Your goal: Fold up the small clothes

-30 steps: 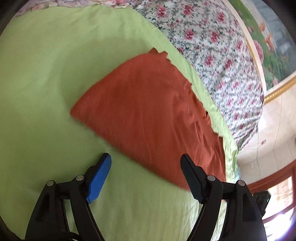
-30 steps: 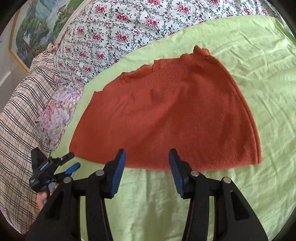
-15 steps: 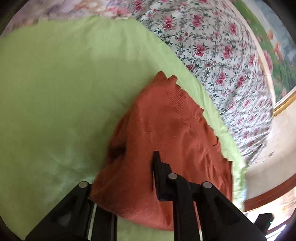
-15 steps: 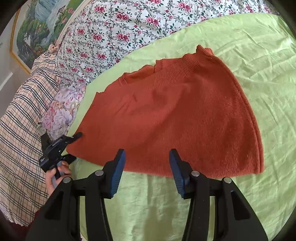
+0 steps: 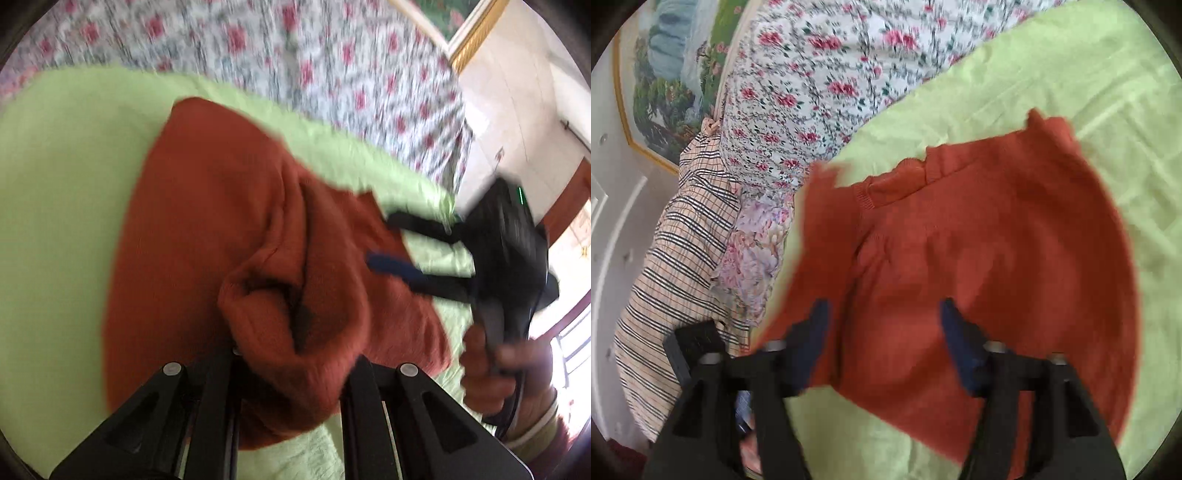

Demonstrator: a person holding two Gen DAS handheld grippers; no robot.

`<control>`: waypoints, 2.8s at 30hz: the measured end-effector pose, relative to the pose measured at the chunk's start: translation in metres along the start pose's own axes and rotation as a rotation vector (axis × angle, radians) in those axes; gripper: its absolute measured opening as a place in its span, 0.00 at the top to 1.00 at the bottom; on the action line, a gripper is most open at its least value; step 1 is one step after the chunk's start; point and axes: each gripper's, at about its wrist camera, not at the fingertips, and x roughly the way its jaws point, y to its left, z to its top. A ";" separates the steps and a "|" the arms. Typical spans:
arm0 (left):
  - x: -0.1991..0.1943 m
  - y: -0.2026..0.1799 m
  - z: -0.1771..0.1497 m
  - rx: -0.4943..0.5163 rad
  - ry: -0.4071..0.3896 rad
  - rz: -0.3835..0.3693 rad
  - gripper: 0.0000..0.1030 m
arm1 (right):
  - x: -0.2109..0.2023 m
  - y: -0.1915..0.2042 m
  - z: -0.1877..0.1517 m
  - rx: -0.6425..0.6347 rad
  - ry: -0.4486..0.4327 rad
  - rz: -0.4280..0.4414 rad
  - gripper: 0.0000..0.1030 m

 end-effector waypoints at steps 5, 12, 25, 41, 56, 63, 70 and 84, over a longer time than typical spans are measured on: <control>0.007 -0.005 -0.006 0.045 -0.001 0.030 0.91 | 0.056 0.005 0.023 -0.013 0.079 -0.041 0.27; -0.005 -0.030 0.003 0.113 -0.018 0.046 0.91 | 0.086 0.029 0.046 -0.105 0.080 -0.117 0.84; 0.077 -0.126 -0.006 0.154 0.125 -0.144 0.90 | -0.037 -0.031 0.054 -0.189 0.001 -0.323 0.85; 0.019 -0.096 -0.018 0.168 0.155 -0.190 0.35 | -0.074 -0.049 0.026 -0.197 -0.092 -0.448 0.42; 0.064 0.039 0.044 -0.131 0.194 -0.129 0.18 | -0.047 -0.057 0.010 -0.095 0.032 -0.310 0.17; 0.096 0.026 0.053 -0.052 0.234 -0.159 0.69 | -0.035 -0.070 0.010 -0.043 0.074 -0.239 0.60; 0.030 0.013 0.044 0.008 0.115 -0.139 0.78 | -0.033 -0.019 -0.005 -0.146 0.060 -0.214 0.77; -0.178 0.138 -0.066 -0.208 -0.073 0.047 0.78 | 0.089 0.111 -0.109 -0.263 0.236 0.079 0.78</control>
